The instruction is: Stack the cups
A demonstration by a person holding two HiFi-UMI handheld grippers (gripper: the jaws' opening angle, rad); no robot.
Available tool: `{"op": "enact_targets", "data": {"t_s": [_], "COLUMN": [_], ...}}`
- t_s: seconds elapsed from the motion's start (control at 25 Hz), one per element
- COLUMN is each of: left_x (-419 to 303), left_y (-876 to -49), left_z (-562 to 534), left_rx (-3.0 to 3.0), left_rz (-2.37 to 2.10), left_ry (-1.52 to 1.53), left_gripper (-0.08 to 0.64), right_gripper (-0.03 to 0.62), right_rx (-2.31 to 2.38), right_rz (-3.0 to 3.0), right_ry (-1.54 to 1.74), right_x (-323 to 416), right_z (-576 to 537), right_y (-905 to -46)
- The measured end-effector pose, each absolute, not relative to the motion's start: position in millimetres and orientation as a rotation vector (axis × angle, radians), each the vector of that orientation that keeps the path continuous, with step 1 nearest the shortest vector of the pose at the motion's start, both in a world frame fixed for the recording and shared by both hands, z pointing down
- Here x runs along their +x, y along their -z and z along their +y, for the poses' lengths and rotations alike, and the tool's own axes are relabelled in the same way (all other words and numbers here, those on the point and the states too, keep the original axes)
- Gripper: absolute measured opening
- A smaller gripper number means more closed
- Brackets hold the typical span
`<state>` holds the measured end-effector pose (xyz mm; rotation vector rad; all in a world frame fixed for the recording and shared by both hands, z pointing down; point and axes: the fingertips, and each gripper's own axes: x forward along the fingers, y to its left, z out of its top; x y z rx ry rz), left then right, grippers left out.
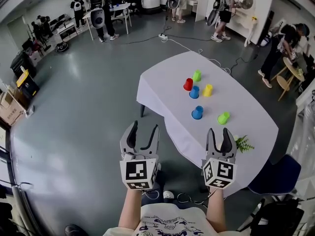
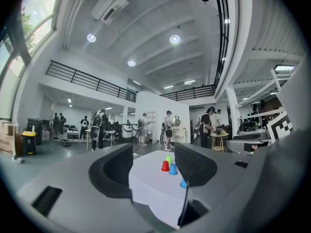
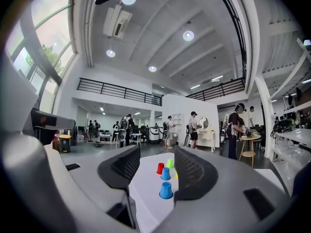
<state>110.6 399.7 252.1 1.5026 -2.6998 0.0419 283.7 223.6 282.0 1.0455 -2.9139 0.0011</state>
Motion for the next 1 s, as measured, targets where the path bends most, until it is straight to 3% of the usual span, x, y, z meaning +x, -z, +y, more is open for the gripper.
{"op": "enact_targets", "data": {"t_s": [1.0], "left_x": [-95], "left_y": [-296], "left_z": [175], "left_rx": [1.854], "left_rz": [-2.404], "left_ry": [-0.097], "left_gripper": [0.262], "right_gripper": [0.250], "right_rx": [1.357], "right_rz": [-2.690], "right_ry": [-0.101], "right_x": [110], "right_z": [61], "right_y": [-332]}}
